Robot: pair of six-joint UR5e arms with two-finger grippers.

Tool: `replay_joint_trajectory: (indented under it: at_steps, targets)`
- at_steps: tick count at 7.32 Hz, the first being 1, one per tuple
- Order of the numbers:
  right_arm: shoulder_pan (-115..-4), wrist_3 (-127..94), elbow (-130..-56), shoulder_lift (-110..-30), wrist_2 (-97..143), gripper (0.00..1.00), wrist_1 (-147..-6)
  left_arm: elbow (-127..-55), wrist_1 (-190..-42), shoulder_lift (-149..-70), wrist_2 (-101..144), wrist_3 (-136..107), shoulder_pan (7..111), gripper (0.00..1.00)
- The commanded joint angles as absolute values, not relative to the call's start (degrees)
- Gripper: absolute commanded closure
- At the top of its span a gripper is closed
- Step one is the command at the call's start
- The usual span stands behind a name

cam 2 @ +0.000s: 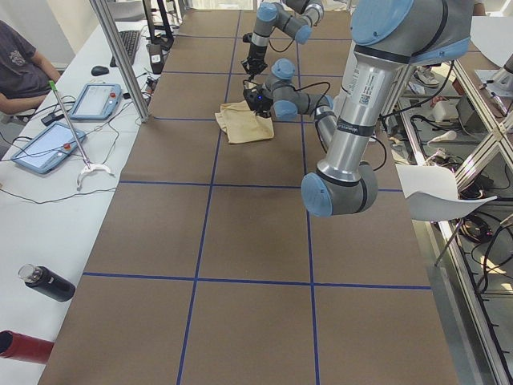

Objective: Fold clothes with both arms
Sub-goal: 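Lift the edge with both grippers and fold it away from the robot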

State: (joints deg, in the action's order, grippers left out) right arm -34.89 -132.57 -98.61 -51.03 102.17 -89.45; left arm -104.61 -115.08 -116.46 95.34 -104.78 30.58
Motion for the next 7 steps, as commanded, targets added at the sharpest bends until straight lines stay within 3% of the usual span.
replay_joint_trajectory:
  at_steps: [1,3,4,5,6,7]
  targets:
    - [-38.1,-125.1,-80.0,-43.5,104.9,1.0,-80.5,-95.0,-122.5,-118.3,95.5,-103.4,33.4,1.0]
    - [-38.2,-120.5,-74.6,-40.8,105.2,1.0,-80.2,-89.0,-125.7,-120.0,95.3,-102.1,33.7,1.0]
    - [-38.6,-120.2,-69.8,-37.6,105.2,0.56,-78.6,-86.7,-126.6,-120.7,95.3,-99.6,35.1,0.49]
    - [-40.2,-119.6,-65.4,-35.4,105.2,0.01,-74.8,-86.6,-127.3,-120.7,95.4,-94.9,37.3,0.2]
    - [-43.9,-114.9,-64.6,-34.6,108.4,0.0,-74.8,-86.7,-127.4,-120.8,95.6,-94.2,39.3,0.01]
    - [-48.6,-111.5,-64.6,-34.6,112.8,0.0,-75.0,-87.0,-127.4,-120.8,96.2,-94.0,40.2,0.0]
